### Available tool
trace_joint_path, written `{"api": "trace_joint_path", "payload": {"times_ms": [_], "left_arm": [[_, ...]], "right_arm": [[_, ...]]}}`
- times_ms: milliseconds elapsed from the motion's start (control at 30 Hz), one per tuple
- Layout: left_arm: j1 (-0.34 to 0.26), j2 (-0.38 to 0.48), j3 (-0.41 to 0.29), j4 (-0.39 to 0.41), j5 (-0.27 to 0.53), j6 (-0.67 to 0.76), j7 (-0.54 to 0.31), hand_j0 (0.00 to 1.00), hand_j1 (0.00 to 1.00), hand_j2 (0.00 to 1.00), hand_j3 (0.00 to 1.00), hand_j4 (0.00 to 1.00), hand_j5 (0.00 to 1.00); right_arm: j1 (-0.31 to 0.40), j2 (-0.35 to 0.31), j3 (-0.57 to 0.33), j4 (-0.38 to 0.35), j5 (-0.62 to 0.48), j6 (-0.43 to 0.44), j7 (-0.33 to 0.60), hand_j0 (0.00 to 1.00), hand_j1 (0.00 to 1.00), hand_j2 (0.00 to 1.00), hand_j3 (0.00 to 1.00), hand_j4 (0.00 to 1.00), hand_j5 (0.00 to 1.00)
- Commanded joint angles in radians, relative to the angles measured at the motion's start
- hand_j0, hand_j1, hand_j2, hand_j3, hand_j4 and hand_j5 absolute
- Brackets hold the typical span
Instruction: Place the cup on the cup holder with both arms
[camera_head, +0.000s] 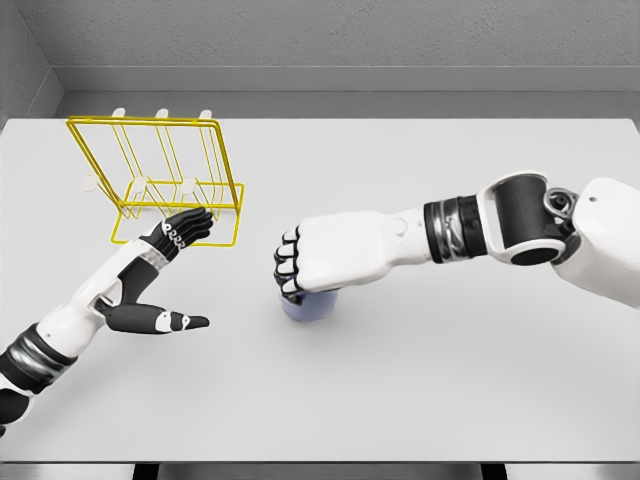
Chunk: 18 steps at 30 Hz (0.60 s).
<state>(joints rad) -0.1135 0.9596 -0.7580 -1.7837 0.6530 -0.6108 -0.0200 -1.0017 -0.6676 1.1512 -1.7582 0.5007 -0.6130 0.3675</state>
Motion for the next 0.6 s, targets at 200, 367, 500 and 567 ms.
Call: {"api": "trace_joint_path", "payload": {"times_ms": [200, 367, 500, 567], "left_arm": [[0.002, 0.002, 0.000, 0.000, -0.001, 0.000, 0.000, 1.00, 1.00, 1.00, 1.00, 1.00, 1.00], [0.000, 0.001, -0.001, 0.006, -0.001, 0.000, 0.000, 1.00, 1.00, 1.00, 1.00, 1.00, 1.00], [-0.003, -0.002, -0.009, 0.015, -0.003, 0.000, 0.000, 1.00, 1.00, 1.00, 1.00, 1.00, 1.00], [-0.005, -0.018, -0.015, 0.030, -0.003, 0.000, 0.000, 1.00, 1.00, 1.00, 1.00, 1.00, 1.00]], "right_arm": [[0.008, 0.003, 0.021, 0.011, 0.013, 0.002, -0.002, 0.47, 0.47, 0.47, 0.47, 0.47, 0.47], [0.012, 0.005, 0.039, 0.017, 0.025, 0.002, -0.004, 0.47, 0.47, 0.47, 0.47, 0.47, 0.47], [0.015, 0.005, 0.045, 0.032, 0.025, 0.002, -0.004, 0.49, 0.49, 0.49, 0.49, 0.49, 0.49], [0.017, 0.005, 0.045, 0.034, 0.027, 0.002, -0.004, 0.50, 0.50, 0.50, 0.50, 0.50, 0.50]]}}
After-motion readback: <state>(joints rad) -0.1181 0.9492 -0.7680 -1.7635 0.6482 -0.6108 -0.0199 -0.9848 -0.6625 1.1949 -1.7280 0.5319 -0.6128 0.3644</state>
